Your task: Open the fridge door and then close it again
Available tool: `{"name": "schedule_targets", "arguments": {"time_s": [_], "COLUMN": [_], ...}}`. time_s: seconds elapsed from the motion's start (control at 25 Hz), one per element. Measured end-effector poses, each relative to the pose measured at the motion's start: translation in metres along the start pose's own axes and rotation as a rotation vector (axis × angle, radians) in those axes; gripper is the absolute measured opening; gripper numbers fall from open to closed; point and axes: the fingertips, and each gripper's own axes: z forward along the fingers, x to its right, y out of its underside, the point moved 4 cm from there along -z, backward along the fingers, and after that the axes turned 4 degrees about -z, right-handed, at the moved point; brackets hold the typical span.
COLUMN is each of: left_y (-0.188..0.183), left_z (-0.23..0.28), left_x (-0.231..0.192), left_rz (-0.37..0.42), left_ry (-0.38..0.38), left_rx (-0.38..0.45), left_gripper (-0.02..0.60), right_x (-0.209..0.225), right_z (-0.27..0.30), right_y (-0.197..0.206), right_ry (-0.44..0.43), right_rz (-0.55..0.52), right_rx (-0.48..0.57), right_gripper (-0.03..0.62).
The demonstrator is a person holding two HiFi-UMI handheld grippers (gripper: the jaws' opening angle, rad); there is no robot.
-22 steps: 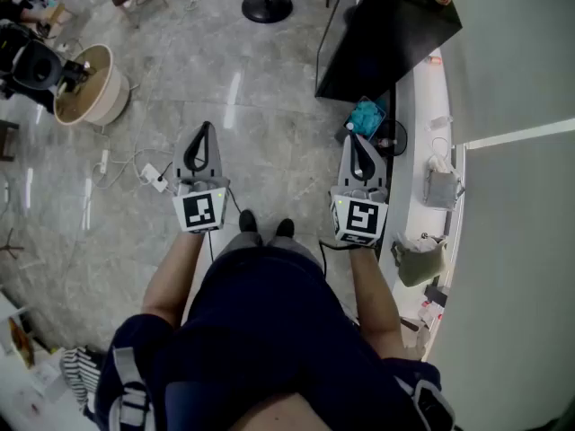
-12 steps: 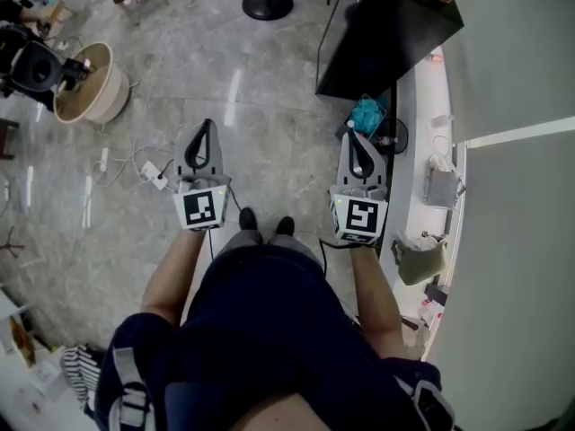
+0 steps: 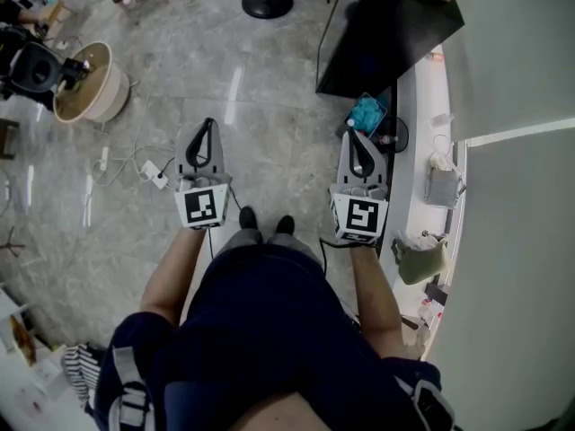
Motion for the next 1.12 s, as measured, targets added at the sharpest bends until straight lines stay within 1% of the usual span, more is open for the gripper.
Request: {"name": "schedule_targets", "arguments": {"time_s": [0.4, 0.44, 0.52, 0.76, 0.92, 1.12], "left_y": [0.002, 0.003, 0.005, 0.004, 0.004, 0.006], "left_z": [0.009, 0.010, 0.013, 0.025, 0.033, 0.044], "left_x": [0.010, 0.011, 0.015, 0.024, 0.032, 0.037], "left_rz": [-0.003, -0.005, -0.005, -0.008, -0.015, 0.001], "left_ry": [0.049, 0.056, 0.073, 0.098, 0.100, 0.096], "left_rx": [-0.014, -0.016, -0.027, -0.021, -0.035, -0.044], "left_gripper": [0.032, 0.047, 0.123, 0.233, 0.281, 0.301], "right_x": [0.005, 0.006, 0.007, 0.013, 0.020, 0.029], "right_z": [0.004, 0.004, 0.004, 0.008, 0.010, 0.015], "right_y": [0.002, 0.002, 0.004, 0.005, 0.006, 0.008], "right_ry": [-0.013, -0.015, -0.021, -0.045, -0.067, -0.097], "right_rz": [-0.002, -0.001, -0.002, 0.000, 0.000, -0.007], "right_rx": [0.003, 0.003, 0.003, 0.012, 0.025, 0.035], "right_gripper": [0.018, 0.018, 0.018, 0.018, 0.018, 0.018]}}
